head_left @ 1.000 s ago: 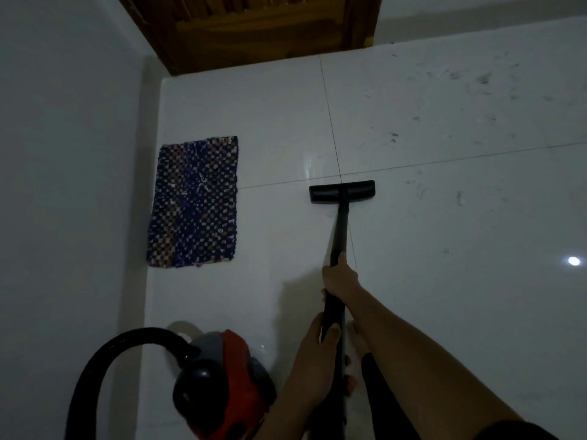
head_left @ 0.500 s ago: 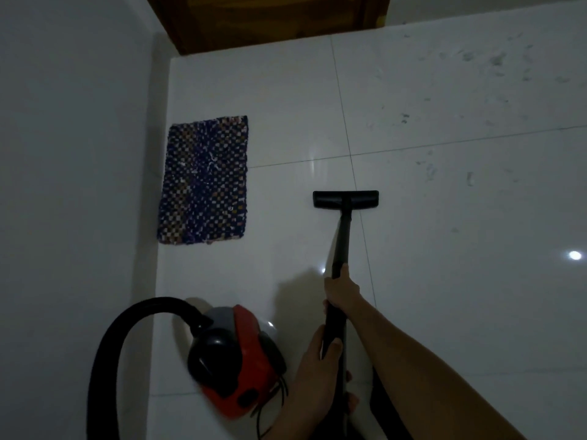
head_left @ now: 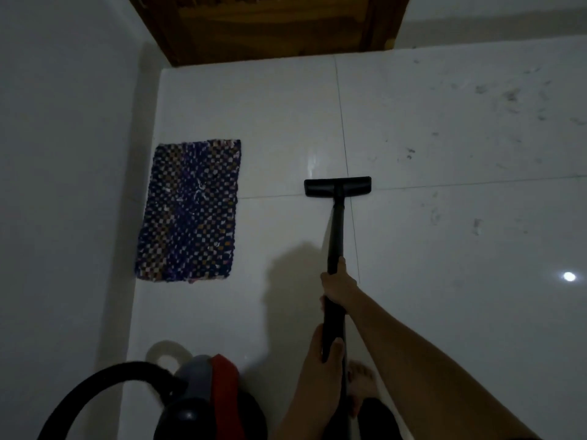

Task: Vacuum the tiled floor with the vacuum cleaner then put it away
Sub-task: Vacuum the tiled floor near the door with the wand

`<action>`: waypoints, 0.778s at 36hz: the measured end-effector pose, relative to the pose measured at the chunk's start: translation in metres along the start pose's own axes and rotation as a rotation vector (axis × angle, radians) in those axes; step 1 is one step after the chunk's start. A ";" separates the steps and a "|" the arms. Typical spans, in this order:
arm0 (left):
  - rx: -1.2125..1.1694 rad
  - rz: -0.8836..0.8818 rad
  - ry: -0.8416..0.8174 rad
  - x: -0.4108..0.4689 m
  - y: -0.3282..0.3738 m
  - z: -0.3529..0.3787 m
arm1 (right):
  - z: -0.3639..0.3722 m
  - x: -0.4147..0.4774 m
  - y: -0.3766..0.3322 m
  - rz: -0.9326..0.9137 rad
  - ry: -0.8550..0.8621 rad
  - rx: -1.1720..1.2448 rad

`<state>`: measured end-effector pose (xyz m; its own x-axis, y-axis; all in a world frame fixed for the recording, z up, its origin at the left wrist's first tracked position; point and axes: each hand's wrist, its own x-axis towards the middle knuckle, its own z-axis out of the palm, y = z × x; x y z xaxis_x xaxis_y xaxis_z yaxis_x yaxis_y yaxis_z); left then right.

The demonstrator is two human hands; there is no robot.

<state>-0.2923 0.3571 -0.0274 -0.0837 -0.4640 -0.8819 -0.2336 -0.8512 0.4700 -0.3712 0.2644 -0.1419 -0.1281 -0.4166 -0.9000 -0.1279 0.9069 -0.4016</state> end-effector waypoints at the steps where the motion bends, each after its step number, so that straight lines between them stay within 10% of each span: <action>1: 0.005 0.016 0.003 0.009 0.010 0.000 | -0.004 0.007 -0.012 -0.003 -0.003 -0.006; 28: -0.045 0.094 -0.234 0.179 0.216 -0.100 | -0.008 0.163 -0.253 -0.035 0.097 0.122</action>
<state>-0.2609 0.0658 -0.0797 -0.3266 -0.4764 -0.8163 -0.1711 -0.8196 0.5468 -0.3678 -0.0338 -0.1852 -0.2209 -0.4471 -0.8668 -0.0143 0.8901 -0.4555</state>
